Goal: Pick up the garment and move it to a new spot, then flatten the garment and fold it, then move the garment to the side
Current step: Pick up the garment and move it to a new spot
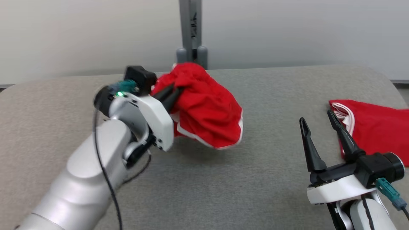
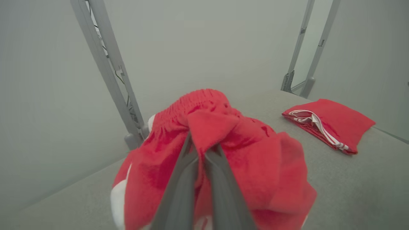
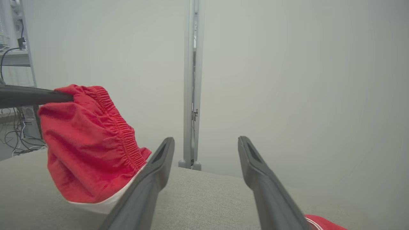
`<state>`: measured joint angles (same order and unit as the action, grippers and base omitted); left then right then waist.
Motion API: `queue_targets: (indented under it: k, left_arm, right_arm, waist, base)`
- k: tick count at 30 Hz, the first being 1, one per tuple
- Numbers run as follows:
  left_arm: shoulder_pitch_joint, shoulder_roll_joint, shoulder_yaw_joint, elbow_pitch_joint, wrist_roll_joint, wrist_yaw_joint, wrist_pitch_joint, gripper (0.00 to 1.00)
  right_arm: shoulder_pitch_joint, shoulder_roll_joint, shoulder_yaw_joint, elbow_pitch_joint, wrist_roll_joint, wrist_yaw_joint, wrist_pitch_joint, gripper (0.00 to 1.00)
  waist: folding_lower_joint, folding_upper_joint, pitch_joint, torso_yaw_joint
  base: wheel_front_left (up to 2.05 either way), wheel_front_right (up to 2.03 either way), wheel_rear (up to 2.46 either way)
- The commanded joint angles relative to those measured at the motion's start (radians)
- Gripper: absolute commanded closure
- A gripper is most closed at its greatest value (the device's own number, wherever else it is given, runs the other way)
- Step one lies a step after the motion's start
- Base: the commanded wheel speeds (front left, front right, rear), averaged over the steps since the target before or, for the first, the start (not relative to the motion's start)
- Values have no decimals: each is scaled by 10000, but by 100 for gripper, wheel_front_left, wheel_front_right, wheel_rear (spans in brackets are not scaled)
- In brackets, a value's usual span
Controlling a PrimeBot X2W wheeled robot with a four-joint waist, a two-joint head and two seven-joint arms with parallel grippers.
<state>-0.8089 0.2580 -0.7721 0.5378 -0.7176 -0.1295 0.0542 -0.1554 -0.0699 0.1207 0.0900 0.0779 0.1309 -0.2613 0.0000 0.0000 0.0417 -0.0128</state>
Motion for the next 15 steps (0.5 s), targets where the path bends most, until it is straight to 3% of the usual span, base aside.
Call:
queue_targets:
  k: [1,9,10,11,12,13,15]
  left_arm:
    - [320,-427,-356,236,126,32,39,100]
    - [561,-1537,-1411,2209,778,53,-672,100]
    - [548,-1599,-1514,2478,854,49,-783,96]
    - [547,-1640,-1590,2764,897,53,-896,64]
    - [547,-1640,-1590,2764,897,53,-896,64]
    - [553,-1700,-1663,3061,914,54,-959,0]
    - [528,-1822,-1733,3501,871,44,-1122,0]
  right_arm:
    - [-206,14,22,-33,-60,0,-37,0]
    - [-453,137,-276,51,66,0,-37,0]
    - [-481,143,-276,52,82,0,-37,0]
    - [-500,151,-268,52,92,0,-37,0]
    - [-500,151,-268,52,92,0,-37,0]
    - [-514,154,-268,58,91,0,-37,0]
    - [-529,162,-311,62,89,0,-37,0]
  waist:
    - [0,0,312,-711]
    - [0,0,853,-1850]
    - [0,0,882,-1938]
    - [0,0,901,-2009]
    - [0,0,901,-2009]
    - [0,0,918,-2065]
    - [0,0,934,-2125]
  base:
    - [0,0,0]
    - [0,0,0]
    - [0,0,0]
    - [0,0,0]
    - [0,0,0]
    - [0,0,0]
    - [0,0,0]
